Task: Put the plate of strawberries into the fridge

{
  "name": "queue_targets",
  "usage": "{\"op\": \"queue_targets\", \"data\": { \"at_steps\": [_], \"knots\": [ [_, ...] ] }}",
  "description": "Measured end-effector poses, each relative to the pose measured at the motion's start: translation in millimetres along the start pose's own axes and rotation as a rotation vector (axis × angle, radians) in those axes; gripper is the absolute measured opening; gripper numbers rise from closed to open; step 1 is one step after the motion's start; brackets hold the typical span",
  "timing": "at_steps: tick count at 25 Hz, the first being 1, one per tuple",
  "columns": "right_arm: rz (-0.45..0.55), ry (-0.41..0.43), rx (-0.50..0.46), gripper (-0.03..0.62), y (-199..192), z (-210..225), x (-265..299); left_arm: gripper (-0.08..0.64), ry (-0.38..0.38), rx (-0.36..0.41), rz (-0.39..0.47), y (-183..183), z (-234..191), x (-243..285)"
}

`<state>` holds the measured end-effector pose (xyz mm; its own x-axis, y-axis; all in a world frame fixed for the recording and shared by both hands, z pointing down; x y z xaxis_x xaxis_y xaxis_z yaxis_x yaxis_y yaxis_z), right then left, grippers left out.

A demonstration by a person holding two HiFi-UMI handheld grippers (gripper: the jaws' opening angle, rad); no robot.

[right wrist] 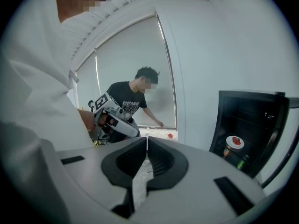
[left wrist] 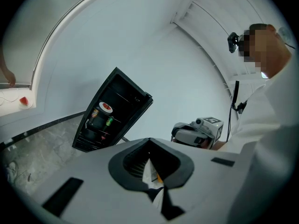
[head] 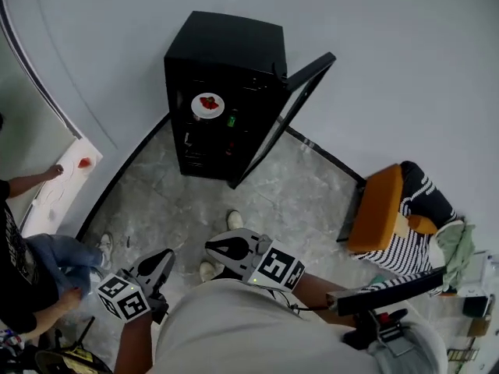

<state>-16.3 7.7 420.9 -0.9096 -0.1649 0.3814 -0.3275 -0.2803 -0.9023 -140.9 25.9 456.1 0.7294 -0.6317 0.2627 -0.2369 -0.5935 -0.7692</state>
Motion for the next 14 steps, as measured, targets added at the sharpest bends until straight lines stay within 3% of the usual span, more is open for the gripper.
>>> {"op": "queue_targets", "data": {
  "at_steps": [14],
  "knots": [
    [-0.004,-0.026,-0.002,0.023,2.2,-9.1,-2.4,0.012,-0.015,0.017,-0.024,-6.7,-4.2,1.4]
  ]
}}
Point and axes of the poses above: the fingertips, and each gripper's own axes: x forward along the fingers, z to its right, y out of its top, the point moved 3 cm from there along -x, backward along the fingers, and after that the axes turned 5 degrees about x, right-handed, at the moved point
